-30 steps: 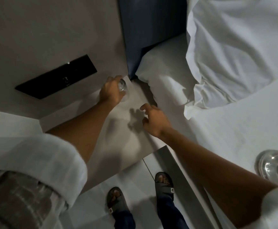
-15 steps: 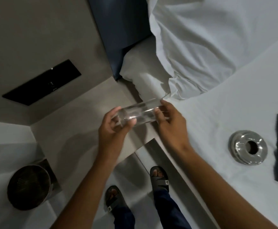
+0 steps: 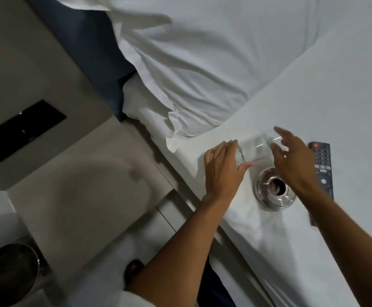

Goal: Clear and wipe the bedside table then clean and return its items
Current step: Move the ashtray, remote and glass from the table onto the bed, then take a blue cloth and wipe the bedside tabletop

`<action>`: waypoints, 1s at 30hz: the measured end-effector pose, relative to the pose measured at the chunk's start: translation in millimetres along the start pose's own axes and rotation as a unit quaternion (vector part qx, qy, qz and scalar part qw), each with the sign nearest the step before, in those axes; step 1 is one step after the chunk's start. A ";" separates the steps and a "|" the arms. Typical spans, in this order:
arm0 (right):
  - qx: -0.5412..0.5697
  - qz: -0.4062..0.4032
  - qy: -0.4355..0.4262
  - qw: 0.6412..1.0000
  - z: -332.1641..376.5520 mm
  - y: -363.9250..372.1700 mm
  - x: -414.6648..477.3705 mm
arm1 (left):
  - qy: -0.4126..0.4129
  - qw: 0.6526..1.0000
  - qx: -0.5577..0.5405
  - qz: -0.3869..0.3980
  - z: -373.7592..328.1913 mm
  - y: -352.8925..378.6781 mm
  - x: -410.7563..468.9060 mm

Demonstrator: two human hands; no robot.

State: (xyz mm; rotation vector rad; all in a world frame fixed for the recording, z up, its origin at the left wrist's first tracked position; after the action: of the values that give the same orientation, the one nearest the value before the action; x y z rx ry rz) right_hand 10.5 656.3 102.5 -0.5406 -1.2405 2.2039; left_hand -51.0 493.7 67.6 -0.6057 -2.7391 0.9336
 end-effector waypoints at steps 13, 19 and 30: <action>-0.038 -0.017 -0.061 0.997 35.2 1.5 -41.5 | -0.057 0.997 0.047 0.011 16.3 -57.9 -58.3; 0.029 0.047 -0.150 0.987 117.1 43.3 -118.4 | -0.135 0.987 0.049 -0.066 59.1 -136.7 -156.8; 0.104 0.419 -0.302 0.850 342.1 179.4 -421.3 | -0.343 0.865 0.171 -0.324 150.0 -404.5 -478.7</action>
State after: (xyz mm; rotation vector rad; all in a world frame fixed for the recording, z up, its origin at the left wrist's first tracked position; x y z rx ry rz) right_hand 87.8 91.9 148.1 -0.3257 -1.1310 3.4050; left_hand 206.1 -86.5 179.5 0.8278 -2.8274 1.5780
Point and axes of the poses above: each hand's wrist, its own x-axis towards the middle knuckle, its own y-axis out of the palm, z = x × y, the point moved 8 cm from there along x, towards the middle knuckle, and after that the axes turned 8 degrees about -x, right-handed, at the moved point
